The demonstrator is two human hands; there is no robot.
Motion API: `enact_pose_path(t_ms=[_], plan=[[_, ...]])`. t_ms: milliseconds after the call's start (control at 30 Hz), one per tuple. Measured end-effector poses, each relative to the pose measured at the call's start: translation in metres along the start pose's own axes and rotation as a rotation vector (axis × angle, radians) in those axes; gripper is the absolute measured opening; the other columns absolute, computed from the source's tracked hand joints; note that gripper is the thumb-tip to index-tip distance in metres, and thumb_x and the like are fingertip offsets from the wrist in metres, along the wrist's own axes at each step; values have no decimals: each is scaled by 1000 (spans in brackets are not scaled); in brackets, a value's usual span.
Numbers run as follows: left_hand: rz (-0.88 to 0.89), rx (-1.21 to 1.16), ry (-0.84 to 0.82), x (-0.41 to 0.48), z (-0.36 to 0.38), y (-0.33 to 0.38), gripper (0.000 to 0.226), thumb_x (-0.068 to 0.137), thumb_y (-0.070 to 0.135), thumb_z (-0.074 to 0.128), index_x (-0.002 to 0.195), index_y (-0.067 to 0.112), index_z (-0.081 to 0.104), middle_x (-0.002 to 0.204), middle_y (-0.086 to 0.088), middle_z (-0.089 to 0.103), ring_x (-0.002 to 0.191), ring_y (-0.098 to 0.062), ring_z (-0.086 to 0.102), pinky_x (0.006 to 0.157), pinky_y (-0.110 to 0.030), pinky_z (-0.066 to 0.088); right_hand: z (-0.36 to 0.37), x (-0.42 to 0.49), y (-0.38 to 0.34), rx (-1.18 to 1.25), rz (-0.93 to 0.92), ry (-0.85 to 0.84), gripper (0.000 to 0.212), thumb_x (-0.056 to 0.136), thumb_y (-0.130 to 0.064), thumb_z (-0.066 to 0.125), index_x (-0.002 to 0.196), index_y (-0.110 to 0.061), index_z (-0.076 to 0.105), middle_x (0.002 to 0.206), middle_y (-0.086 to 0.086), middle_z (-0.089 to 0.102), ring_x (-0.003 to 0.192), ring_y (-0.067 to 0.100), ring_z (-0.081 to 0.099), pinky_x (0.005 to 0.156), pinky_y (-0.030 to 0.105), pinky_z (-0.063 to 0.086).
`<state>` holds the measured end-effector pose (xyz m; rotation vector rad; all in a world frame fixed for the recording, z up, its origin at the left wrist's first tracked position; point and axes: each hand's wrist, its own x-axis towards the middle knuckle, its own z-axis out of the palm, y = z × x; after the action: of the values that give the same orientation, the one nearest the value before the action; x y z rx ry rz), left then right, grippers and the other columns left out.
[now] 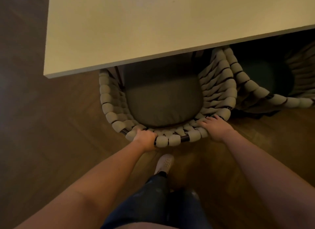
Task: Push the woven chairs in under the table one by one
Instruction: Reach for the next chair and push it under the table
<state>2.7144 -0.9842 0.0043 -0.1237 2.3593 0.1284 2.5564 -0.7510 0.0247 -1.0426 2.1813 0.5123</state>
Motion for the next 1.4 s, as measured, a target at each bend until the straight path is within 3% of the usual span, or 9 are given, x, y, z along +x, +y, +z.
enact_pose_path(t_ms=[200,333,700,867,1033,1400], plan=[[-75,26,19,-3,-5,10,21,93,22,53,112,23,59,108,1,63,103,-20,59,102,-43,34,1,18,21,-123,-113,34,51,89,-25,63,135,-37,48,134,-7,56,128,16,48,118,45,23],[-135,20,13,-8,-3,17,22,93,20,50,111,26,61,106,1,64,104,-21,59,106,-44,31,11,17,20,-109,-122,105,37,89,-27,60,125,-35,57,119,-7,63,114,16,56,108,40,36],[-175,-58,-5,-56,49,50,28,92,25,51,116,35,62,106,5,66,105,-18,58,110,-45,29,49,-27,6,-153,-233,99,33,93,-21,52,125,-27,59,117,1,63,107,20,58,96,36,43],[-181,-121,-11,-70,68,52,35,93,23,51,124,38,58,109,8,66,110,-15,56,115,-49,20,61,-35,-7,-149,-253,51,35,94,-19,51,128,-26,56,116,3,62,107,22,58,95,36,44],[-202,-126,-39,-70,59,21,35,91,22,53,122,35,60,110,6,65,107,-17,57,110,-43,30,39,-23,-26,-138,-275,72,33,93,-18,53,125,-23,58,117,3,61,107,22,58,92,36,47],[-187,-53,-42,-57,40,-55,29,92,24,49,116,33,63,107,4,66,107,-20,58,113,-46,22,-2,20,-68,-98,-227,65,36,92,-16,54,127,-26,57,119,2,61,109,23,58,94,36,48]])
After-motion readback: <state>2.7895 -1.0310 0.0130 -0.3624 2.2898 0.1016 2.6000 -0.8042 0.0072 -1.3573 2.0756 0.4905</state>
